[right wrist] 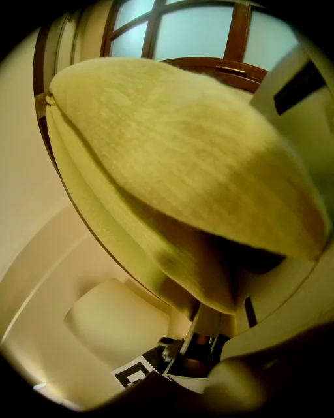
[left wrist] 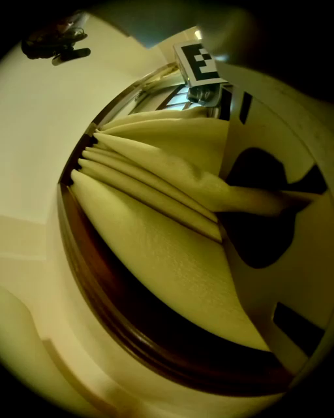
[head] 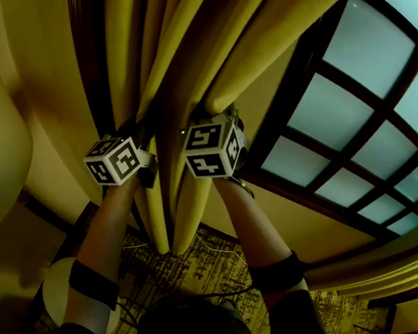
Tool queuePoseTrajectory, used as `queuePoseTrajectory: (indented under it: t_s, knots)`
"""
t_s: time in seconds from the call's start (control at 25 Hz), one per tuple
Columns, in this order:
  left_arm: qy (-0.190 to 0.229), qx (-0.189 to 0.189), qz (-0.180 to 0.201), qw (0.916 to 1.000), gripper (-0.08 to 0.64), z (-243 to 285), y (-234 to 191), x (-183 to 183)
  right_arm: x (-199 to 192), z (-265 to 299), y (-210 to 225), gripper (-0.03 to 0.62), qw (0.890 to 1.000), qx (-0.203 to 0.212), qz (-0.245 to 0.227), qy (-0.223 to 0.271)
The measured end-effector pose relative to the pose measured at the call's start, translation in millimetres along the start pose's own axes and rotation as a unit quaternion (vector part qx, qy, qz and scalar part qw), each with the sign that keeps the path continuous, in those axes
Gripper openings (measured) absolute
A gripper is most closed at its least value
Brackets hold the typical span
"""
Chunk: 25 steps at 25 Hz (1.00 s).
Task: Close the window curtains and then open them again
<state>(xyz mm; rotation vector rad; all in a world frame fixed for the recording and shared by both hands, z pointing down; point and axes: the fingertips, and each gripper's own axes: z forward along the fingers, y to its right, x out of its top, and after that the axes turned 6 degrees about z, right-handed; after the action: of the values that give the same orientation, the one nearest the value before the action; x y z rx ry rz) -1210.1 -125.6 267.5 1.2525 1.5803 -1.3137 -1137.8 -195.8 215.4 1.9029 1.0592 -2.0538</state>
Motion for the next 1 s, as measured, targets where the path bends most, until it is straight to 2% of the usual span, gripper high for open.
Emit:
queuePoseTrajectory:
  t_s: [0.2,0.44,1.0]
  knots:
    - [0.005,0.03,-0.032,0.999,0.001,-25,-36,1,6,20,-52,0.041,0.999,0.037,-0.015,-0.004]
    - [0.008,0.045,-0.013,0.9989,0.001,-51,-59,13,27,43,-95,0.041,0.998,0.049,-0.021,0.012]
    - [0.022,0.045,-0.031,0.9983,0.001,-62,-75,18,45,44,-136,0.041,0.997,0.066,-0.044,0.027]
